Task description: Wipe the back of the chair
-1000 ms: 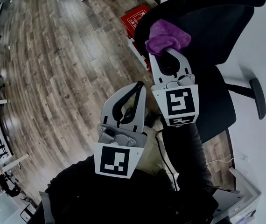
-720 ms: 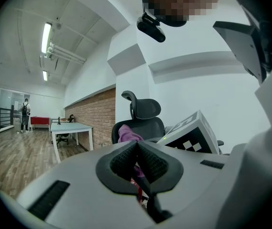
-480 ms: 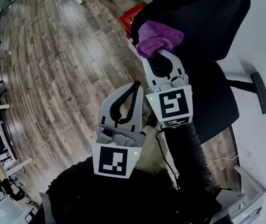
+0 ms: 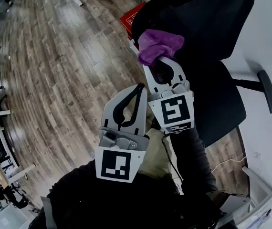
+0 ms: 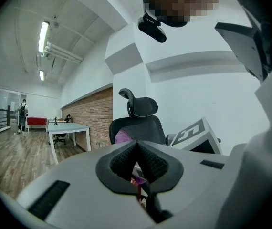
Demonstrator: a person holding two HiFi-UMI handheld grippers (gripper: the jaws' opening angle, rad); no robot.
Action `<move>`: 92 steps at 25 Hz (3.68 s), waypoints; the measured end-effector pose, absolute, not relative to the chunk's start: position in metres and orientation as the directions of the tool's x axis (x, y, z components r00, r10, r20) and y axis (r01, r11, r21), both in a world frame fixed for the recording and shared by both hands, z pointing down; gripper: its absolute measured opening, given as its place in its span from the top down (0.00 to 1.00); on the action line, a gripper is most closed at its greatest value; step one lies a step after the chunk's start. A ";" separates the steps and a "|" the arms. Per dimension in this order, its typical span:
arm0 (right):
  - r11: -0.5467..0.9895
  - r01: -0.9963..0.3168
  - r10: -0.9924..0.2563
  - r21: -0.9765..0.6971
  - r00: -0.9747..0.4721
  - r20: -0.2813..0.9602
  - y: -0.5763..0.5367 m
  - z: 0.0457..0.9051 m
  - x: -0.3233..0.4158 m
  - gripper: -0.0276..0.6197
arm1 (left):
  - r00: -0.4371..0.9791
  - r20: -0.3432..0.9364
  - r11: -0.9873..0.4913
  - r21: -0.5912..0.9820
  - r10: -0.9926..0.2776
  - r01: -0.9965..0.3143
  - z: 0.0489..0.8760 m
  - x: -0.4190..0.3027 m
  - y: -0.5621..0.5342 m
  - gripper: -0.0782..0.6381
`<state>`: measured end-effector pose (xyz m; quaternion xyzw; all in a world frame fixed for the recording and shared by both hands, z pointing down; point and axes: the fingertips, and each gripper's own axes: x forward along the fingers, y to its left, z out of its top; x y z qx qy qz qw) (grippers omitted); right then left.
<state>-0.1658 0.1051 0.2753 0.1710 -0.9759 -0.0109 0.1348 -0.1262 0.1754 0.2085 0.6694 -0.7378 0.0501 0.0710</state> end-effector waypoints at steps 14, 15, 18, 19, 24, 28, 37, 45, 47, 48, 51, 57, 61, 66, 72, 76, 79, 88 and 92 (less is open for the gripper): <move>0.944 -0.328 -0.328 0.042 -0.908 0.262 0.107 0.286 -0.160 0.89 | -0.069 0.180 0.073 0.016 -0.981 -0.997 0.216 -0.122 0.174 0.88; 0.944 -0.328 -0.326 0.040 -0.908 0.261 0.105 0.286 -0.159 0.89 | -0.069 0.179 0.073 0.015 -0.981 -0.997 0.216 -0.122 0.173 0.88; 0.945 -0.324 -0.322 0.034 -0.911 0.258 0.101 0.286 -0.158 0.89 | -0.067 0.181 0.071 0.015 -0.981 -0.997 0.217 -0.120 0.169 0.88; 0.946 -0.321 -0.319 0.034 -0.912 0.258 0.101 0.286 -0.158 0.89 | -0.067 0.182 0.071 0.016 -0.981 -0.997 0.217 -0.120 0.168 0.88; 0.946 -0.324 -0.321 0.028 -0.912 0.255 0.092 0.286 -0.156 0.89 | -0.064 0.185 0.066 0.009 -0.981 -0.998 0.216 -0.120 0.157 0.88; 0.942 -0.336 -0.330 0.022 -0.909 0.256 0.080 0.287 -0.151 0.89 | -0.057 0.190 0.060 0.007 -0.980 -0.998 0.219 -0.117 0.148 0.88; 0.936 -0.353 -0.344 0.015 -0.902 0.259 0.054 0.289 -0.139 0.89 | -0.044 0.203 0.046 0.002 -0.978 -0.999 0.220 -0.106 0.127 0.88; 0.945 -0.328 -0.318 0.007 -0.912 0.260 0.046 0.290 -0.141 0.89 | -0.038 0.210 0.040 0.005 -0.977 -0.999 0.220 -0.105 0.107 0.88; 0.945 -0.328 -0.317 0.004 -0.912 0.259 0.043 0.290 -0.140 0.89 | -0.035 0.213 0.037 0.006 -0.976 -0.999 0.222 -0.104 0.103 0.88; 0.945 -0.328 -0.318 0.004 -0.912 0.259 0.042 0.290 -0.140 0.89 | -0.034 0.215 0.036 0.007 -0.976 -0.999 0.222 -0.103 0.102 0.88; 0.943 -0.333 -0.323 0.005 -0.911 0.258 0.037 0.289 -0.137 0.89 | -0.032 0.218 0.035 0.008 -0.975 -0.999 0.222 -0.102 0.098 0.88; 0.939 -0.344 -0.333 -0.002 -0.909 0.250 0.025 0.287 -0.130 0.89 | -0.027 0.224 0.029 0.004 -0.974 -1.000 0.221 -0.097 0.088 0.88; 0.937 -0.349 -0.338 -0.002 -0.908 0.248 0.016 0.287 -0.127 0.89 | -0.035 0.209 0.035 -0.002 -0.977 -0.999 0.217 -0.095 0.079 0.88; 0.939 -0.343 -0.333 0.002 -0.910 0.248 0.006 0.287 -0.120 0.89 | -0.019 0.199 0.020 0.006 -0.980 -1.000 0.217 -0.085 0.066 0.88; 0.942 -0.334 -0.325 0.003 -0.912 0.249 0.000 0.286 -0.122 0.89 | 0.008 0.208 -0.006 0.012 -0.978 -1.000 0.221 -0.089 0.049 0.88; 0.945 -0.327 -0.320 0.017 -0.912 0.255 -0.003 0.285 -0.118 0.89 | 0.032 0.204 -0.030 0.010 -0.979 -0.999 0.218 -0.086 0.036 0.88; 0.941 -0.339 -0.330 0.009 -0.909 0.254 -0.008 0.284 -0.114 0.89 | 0.045 0.202 -0.045 0.007 -0.978 -0.999 0.216 -0.083 0.031 0.88; 0.922 -0.388 -0.377 0.009 -0.890 0.255 -0.032 0.283 -0.102 0.89 | 0.076 0.208 -0.076 0.008 -0.975 -0.997 0.216 -0.080 0.016 0.88; 0.911 -0.412 -0.400 0.008 -0.880 0.254 -0.042 0.281 -0.096 0.89 | 0.097 0.215 -0.097 0.009 -0.972 -0.995 0.216 -0.076 0.011 0.88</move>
